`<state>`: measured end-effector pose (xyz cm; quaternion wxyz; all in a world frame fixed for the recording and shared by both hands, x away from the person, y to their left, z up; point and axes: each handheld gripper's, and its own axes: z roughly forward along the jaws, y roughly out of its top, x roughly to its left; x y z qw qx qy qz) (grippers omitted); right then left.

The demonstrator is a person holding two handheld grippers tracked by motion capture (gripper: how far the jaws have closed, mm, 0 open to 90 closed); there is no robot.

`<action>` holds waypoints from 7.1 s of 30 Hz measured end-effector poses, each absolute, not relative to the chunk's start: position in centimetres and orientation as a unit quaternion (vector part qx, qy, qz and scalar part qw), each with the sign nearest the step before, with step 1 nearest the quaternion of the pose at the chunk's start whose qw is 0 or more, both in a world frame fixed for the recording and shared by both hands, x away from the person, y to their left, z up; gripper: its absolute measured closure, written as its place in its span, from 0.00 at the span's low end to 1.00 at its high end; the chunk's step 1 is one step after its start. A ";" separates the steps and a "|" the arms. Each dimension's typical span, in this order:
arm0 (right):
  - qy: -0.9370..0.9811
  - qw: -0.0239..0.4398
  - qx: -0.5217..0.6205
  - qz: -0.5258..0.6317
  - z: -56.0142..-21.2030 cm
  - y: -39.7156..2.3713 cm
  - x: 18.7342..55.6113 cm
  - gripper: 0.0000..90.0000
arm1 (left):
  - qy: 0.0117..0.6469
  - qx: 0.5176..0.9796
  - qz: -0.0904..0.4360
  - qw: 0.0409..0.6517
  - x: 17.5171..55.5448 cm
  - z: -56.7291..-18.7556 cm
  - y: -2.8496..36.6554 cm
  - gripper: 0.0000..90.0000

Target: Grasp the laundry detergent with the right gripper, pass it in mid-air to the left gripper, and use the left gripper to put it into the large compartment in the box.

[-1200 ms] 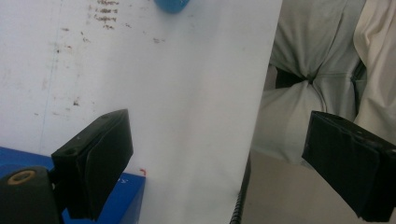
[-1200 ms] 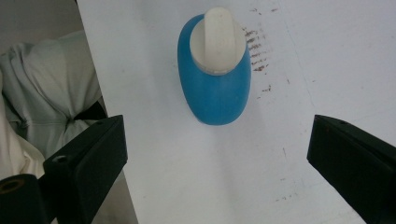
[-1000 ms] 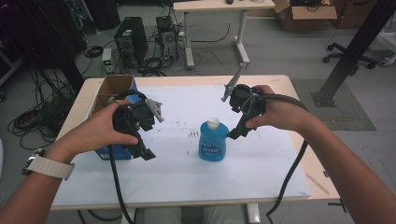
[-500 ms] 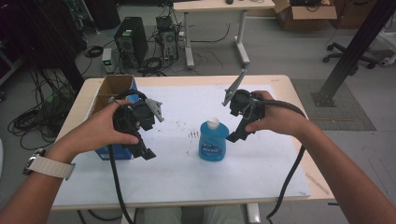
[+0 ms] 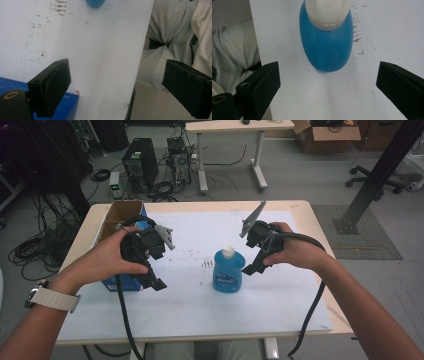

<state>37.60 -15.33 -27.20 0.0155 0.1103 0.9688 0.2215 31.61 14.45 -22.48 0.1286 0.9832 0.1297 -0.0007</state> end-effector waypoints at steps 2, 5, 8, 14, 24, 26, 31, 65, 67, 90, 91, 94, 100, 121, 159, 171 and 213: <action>0.967 0.015 0.112 0.229 -27.4 -15.4 37.6 0.06 | 0.130 0.983 -0.001 0.128 31.6 -22.5 14.5 0.09; 0.966 0.015 0.112 0.234 -27.8 -15.5 37.6 0.06 | 0.129 0.983 -0.001 0.128 31.6 -22.5 14.5 0.09; 0.965 0.015 0.110 0.238 -28.2 -15.5 37.6 0.05 | 0.130 0.983 0.000 0.129 31.6 -22.6 14.4 0.09; 0.962 0.012 0.110 0.248 -28.9 -15.7 37.7 0.05 | 0.131 0.983 -0.001 0.129 31.6 -22.7 14.5 0.09; 0.955 0.013 0.108 0.275 -30.2 -16.2 37.8 0.06 | 0.133 0.982 -0.002 0.130 31.8 -22.8 14.6 0.09; 0.955 0.013 0.106 0.278 -30.4 -16.2 37.8 0.06 | 0.134 0.982 -0.002 0.131 31.8 -22.9 14.6 0.09; 0.953 0.013 0.104 0.285 -30.8 -16.2 37.8 0.06 | 0.134 0.982 -0.002 0.131 31.8 -22.9 14.6 0.09; 0.940 0.011 0.106 0.324 -33.3 -16.6 37.8 0.04 | 0.136 0.982 -0.002 0.129 31.8 -23.3 14.6 0.09; 0.939 0.010 0.108 0.326 -33.5 -16.5 37.8 0.04 | 0.136 0.982 -0.003 0.130 31.8 -23.3 14.6 0.09; 0.929 0.021 0.101 0.356 -35.0 -15.9 37.7 0.04 | 0.139 0.982 -0.007 0.130 31.9 -23.7 14.8 0.09; 0.928 0.020 0.101 0.358 -35.0 -15.8 37.7 0.04 | 0.139 0.982 -0.006 0.130 31.9 -23.7 14.8 0.09; 0.927 0.020 0.102 0.361 -35.3 -15.7 37.7 0.05 | 0.139 0.982 -0.006 0.129 31.9 -23.6 14.8 0.09; 0.925 0.019 0.102 0.365 -35.6 -15.6 37.7 0.05 | 0.140 0.981 -0.007 0.130 31.9 -23.7 14.9 0.09; 0.919 0.027 0.103 0.381 -36.5 -14.9 37.5 0.05 | 0.141 0.981 -0.007 0.130 31.9 -23.8 14.8 0.09; 0.902 0.024 0.108 0.417 -37.5 -14.8 37.4 0.07 | 0.142 0.981 -0.009 0.132 32.0 -23.9 14.9 0.09; 0.900 0.024 0.105 0.423 -37.6 -14.8 37.4 0.11 | 0.144 0.981 -0.010 0.132 32.1 -24.0 14.9 0.09; 0.895 0.033 0.091 0.436 -37.5 -15.2 37.5 0.42 | 0.142 0.981 -0.010 0.133 32.2 -24.1 14.8 0.10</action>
